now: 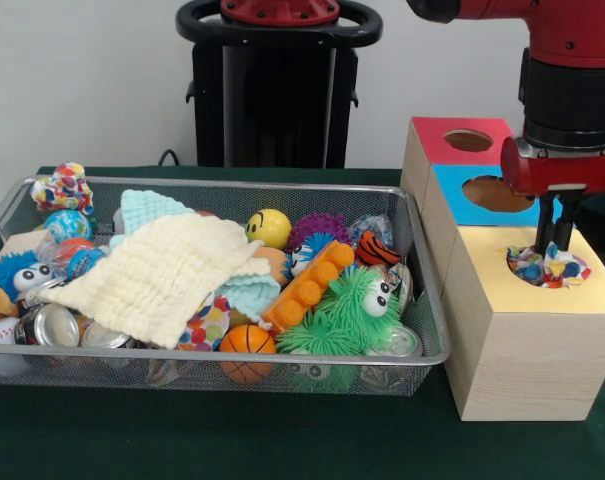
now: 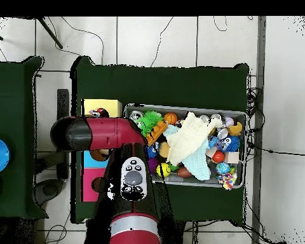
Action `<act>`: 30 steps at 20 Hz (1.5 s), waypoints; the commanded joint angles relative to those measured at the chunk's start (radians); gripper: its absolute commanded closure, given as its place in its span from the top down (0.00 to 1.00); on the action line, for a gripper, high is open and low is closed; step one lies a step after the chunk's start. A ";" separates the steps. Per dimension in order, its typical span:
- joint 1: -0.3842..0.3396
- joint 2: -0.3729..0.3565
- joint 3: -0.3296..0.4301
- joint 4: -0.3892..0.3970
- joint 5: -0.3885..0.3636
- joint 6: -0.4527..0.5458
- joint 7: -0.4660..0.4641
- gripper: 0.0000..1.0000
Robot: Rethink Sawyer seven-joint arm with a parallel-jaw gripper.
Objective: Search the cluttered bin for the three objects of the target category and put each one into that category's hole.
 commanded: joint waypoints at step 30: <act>-0.045 0.286 0.036 0.016 -0.228 -0.321 0.064 0.00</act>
